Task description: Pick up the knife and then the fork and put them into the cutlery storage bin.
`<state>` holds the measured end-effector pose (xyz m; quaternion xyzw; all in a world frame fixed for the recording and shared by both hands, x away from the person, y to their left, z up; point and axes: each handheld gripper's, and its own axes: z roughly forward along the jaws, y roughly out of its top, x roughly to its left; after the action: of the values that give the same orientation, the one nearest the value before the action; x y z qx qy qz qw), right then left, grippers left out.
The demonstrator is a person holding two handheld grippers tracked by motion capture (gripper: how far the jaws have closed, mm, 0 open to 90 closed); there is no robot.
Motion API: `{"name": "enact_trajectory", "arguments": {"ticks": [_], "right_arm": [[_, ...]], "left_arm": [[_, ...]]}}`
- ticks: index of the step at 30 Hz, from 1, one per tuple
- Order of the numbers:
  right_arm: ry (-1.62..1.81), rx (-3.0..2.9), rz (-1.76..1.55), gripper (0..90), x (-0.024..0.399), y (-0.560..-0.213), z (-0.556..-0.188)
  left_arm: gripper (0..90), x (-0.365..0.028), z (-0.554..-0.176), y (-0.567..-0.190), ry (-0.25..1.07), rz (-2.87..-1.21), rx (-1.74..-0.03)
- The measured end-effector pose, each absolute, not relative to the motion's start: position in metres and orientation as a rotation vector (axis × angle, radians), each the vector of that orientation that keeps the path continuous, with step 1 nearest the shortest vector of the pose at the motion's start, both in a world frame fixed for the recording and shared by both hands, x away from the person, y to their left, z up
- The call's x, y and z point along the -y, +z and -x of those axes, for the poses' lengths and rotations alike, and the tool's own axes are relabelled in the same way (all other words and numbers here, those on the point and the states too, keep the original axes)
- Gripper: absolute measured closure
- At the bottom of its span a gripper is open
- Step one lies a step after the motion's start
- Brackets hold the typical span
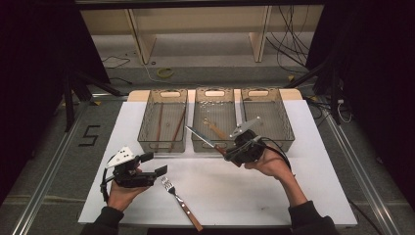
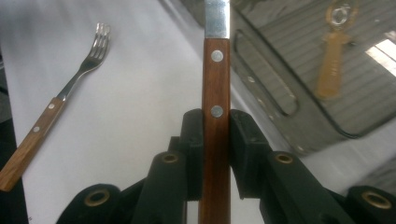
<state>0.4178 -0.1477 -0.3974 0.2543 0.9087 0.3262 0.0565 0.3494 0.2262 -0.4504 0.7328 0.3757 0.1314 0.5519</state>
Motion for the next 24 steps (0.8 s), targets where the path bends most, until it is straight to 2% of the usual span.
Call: {"name": "enact_trajectory", "arguments": {"ticks": [24], "right_arm": [[1.105, -2.488, -1.071, 77.0, 0.217, -0.376, -0.446]], "left_arm": [[17.1, -0.226, -0.350, -0.451, 0.312, -1.740, -0.887]]}}
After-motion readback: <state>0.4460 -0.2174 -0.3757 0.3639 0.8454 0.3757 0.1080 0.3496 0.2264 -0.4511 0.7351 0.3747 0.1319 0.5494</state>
